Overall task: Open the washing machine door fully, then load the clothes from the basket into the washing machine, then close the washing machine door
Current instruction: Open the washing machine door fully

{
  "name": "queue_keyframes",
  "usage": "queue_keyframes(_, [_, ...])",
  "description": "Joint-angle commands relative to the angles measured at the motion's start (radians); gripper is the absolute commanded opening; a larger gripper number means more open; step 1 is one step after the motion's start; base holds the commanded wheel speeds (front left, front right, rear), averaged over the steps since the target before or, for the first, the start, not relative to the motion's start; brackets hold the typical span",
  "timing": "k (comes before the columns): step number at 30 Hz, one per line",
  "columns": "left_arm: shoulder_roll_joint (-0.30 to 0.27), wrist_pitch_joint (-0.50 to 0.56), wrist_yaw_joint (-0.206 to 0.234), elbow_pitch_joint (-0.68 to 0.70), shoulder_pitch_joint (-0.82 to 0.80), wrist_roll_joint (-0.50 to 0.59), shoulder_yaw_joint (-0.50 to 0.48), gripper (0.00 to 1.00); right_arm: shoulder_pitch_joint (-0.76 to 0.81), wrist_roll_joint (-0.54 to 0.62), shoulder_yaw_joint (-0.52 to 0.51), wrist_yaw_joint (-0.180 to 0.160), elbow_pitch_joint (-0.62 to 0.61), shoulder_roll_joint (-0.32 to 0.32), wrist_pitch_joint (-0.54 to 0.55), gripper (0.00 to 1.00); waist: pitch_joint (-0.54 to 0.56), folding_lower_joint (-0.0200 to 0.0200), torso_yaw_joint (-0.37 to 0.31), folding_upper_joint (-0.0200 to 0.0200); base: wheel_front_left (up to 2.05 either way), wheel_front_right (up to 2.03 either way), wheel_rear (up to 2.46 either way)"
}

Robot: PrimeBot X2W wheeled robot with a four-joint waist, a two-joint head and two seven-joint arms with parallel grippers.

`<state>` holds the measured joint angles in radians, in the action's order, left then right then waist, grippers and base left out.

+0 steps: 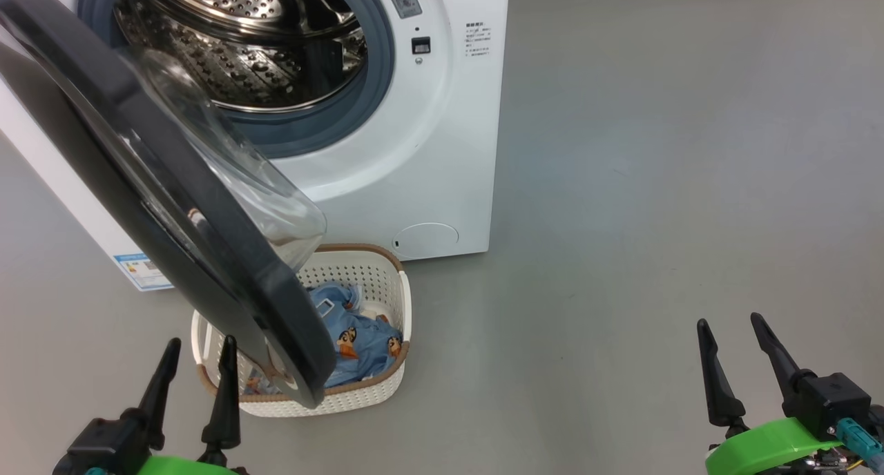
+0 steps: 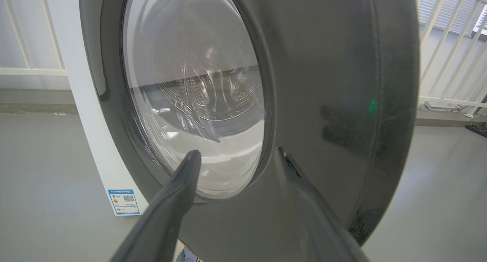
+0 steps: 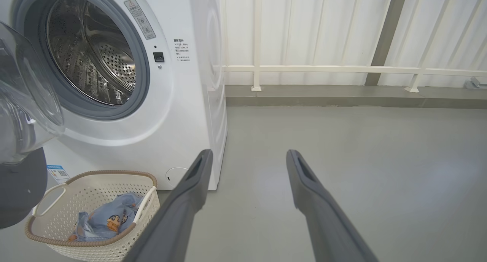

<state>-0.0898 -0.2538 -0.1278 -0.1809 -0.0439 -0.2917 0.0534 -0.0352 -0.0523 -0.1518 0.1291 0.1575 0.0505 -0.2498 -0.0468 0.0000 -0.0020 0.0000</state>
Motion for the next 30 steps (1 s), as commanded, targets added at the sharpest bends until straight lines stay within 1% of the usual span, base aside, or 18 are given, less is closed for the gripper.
queue_keyframes(1, [-0.015,-0.008,-0.003,0.017,-0.011,0.01,-0.037,1.0,-0.026,0.014,0.014,0.002,-0.016,0.002,-0.012,1.0,0.002,0.0,0.001,0.0,0.0,0.0,0.0])
queue_keyframes(16, [-0.006,-0.008,-0.003,0.009,-0.007,0.022,-0.045,1.0,-0.03,0.052,0.011,0.002,0.023,0.0,-0.012,1.0,0.004,0.0,0.006,0.0,0.0,0.0,0.0])
queue_keyframes(30, [-0.004,-0.008,-0.003,0.006,-0.009,0.031,-0.044,1.0,-0.033,0.049,0.015,0.002,0.034,0.0,-0.012,1.0,0.004,0.0,0.012,0.0,0.0,0.0,0.0])
